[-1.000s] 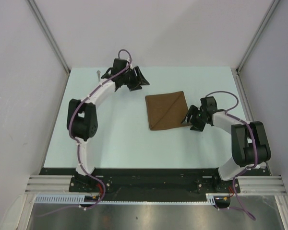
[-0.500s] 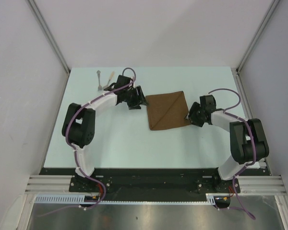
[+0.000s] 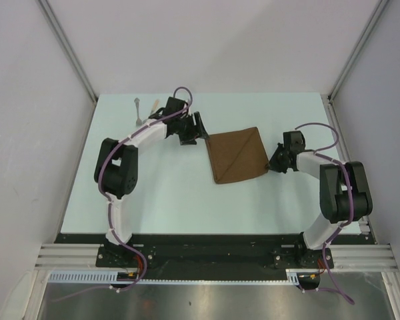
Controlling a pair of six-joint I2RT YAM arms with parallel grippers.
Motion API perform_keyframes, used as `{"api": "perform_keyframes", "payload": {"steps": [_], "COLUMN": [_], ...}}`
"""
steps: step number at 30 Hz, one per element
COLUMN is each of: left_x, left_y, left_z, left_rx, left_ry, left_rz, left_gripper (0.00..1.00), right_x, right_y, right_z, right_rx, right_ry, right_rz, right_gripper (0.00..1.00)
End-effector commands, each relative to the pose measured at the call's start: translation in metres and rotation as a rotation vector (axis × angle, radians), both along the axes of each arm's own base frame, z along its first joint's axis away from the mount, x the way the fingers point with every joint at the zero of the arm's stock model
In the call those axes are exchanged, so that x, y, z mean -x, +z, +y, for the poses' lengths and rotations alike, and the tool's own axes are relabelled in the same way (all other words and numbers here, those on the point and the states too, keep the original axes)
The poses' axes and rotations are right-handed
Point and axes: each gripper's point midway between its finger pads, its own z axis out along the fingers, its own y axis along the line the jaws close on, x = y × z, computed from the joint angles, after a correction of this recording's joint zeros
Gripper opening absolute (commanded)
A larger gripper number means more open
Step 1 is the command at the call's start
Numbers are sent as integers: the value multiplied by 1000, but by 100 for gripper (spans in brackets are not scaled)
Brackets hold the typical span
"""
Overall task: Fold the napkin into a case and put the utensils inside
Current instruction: Smooth out the upper triangle-folded napkin at the center of the board, then pick up the upper triangle-folded napkin from the center of the board.
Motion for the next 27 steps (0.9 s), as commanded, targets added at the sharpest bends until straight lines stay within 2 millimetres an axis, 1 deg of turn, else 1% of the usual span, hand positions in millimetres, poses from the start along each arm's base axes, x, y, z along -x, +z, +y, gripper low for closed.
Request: {"api": "perform_keyframes", "payload": {"steps": [1,2,3,5,6,8,9,10,11,12,15,16,17,20,21,23,24,26,27], "left_x": [-15,-22,-26,-33,-38,-44,-48,-49,-50,-51,-51,-52,-51,-51,-51,-49,-49,-48,-48], "left_y": [-9,-14,-18,-24,-26,-26,-30,-31,-32,-39,-47,-52,-55,-62,-64,-72,-73,-80,-81], "left_z": [-14,-15,-15,-18,-15,-18,-15,-17,-18,-18,-21,-22,-22,-27,-28,-30,-30,-30,-30], "left_rx": [-27,-41,-54,-81,-104,-128,-154,-160,-168,-179,-196,-203,-204,-204,-208,-219,-217,-220,-222], "left_ry": [41,55,65,81,100,117,141,146,152,156,166,173,175,177,180,180,187,189,193], "left_rz": [-5,-11,-15,-12,-22,-40,-53,-62,-68,-58,-48,-42,-35,-32,-34,-21,-17,-6,-4], "left_gripper": [69,67,66,63,63,62,61,60,59,59,57,56,56,54,53,52,52,50,50], "right_x": [18,17,16,13,13,10,10,13,13,13,17,18,20,22,23,23,25,23,26], "right_y": [-7,-3,1,18,25,45,51,60,65,70,82,83,83,85,83,83,79,82,78], "right_z": [-40,-41,-47,-50,-49,-49,-48,-42,-41,-36,-16,-10,3,21,34,47,59,73,88], "right_rx": [160,169,201,228,234,271,282,291,308,316,330,327,321,331,334,334,334,335,340], "right_ry": [2,9,-1,20,31,47,51,72,74,90,136,146,179,209,243,264,293,324,367], "right_rz": [87,83,80,46,29,-18,-29,-43,-53,-67,-96,-100,-107,-120,-126,-129,-122,-139,-137], "right_gripper": [13,27,36,52,56,63,65,66,66,67,68,68,68,68,68,68,68,68,68]}}
